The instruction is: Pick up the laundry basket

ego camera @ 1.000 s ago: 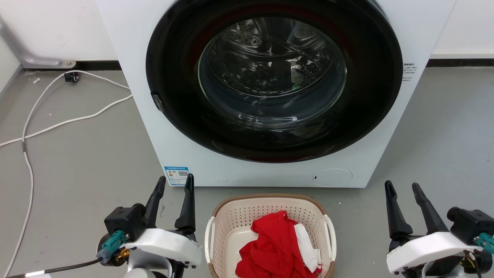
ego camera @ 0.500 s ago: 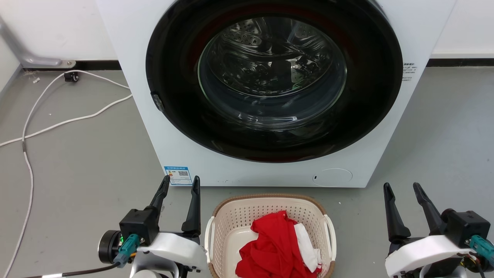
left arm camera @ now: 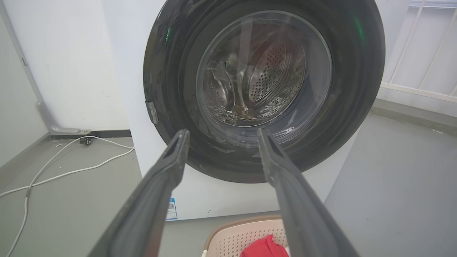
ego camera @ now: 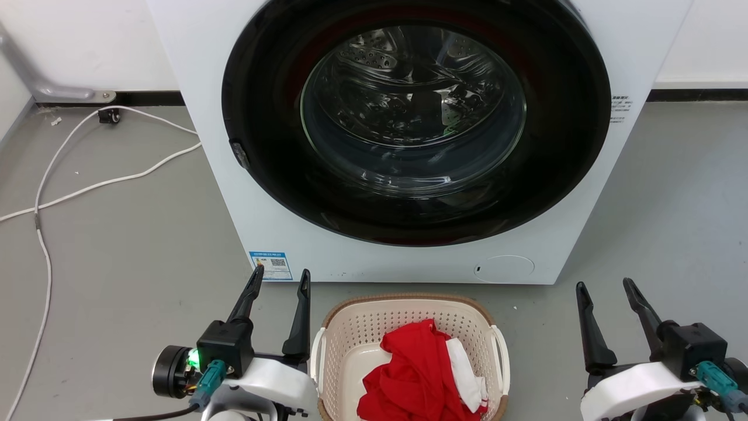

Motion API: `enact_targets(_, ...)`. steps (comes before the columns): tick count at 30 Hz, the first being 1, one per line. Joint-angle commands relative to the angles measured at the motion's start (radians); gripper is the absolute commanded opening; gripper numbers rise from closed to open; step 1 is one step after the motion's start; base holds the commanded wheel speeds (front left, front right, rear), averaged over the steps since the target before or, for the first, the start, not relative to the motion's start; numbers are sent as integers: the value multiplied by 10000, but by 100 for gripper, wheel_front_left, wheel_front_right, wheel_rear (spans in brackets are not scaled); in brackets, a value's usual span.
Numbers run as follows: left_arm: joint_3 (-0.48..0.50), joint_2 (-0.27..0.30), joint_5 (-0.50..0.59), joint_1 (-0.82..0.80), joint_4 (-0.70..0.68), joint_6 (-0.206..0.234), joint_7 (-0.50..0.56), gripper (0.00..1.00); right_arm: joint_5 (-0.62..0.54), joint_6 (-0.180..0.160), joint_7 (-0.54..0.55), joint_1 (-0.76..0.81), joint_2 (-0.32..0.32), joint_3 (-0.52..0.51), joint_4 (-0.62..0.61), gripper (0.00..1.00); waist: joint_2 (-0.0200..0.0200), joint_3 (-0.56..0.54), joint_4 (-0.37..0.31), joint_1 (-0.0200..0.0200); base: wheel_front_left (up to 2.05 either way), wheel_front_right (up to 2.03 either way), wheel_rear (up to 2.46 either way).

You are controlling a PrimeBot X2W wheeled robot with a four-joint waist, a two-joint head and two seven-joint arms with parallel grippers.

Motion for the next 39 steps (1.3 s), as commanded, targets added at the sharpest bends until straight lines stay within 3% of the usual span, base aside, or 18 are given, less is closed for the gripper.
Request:
enact_targets(1,-18,-20,138,-40,-16,20,-70,100,-150,-3,-73,66,-1,24,-86,100,0,3,1,0,0,0,0)
enact_targets(15,112,-165,598,49,235,-183,-320,100,-714,-3,-305,154,1,10,-57,100,0,16,20,0,0,0,0)
enact_targets(32,298,-254,416,-28,637,-281,-320,100,-314,-3,-504,-3,2,-37,287,100,0,62,32,0,0,0,0)
enact_targets(39,286,-264,152,-216,1071,-241,-320,100,-214,-3,-520,-136,2,-58,604,100,0,636,48,0,0,0,0)
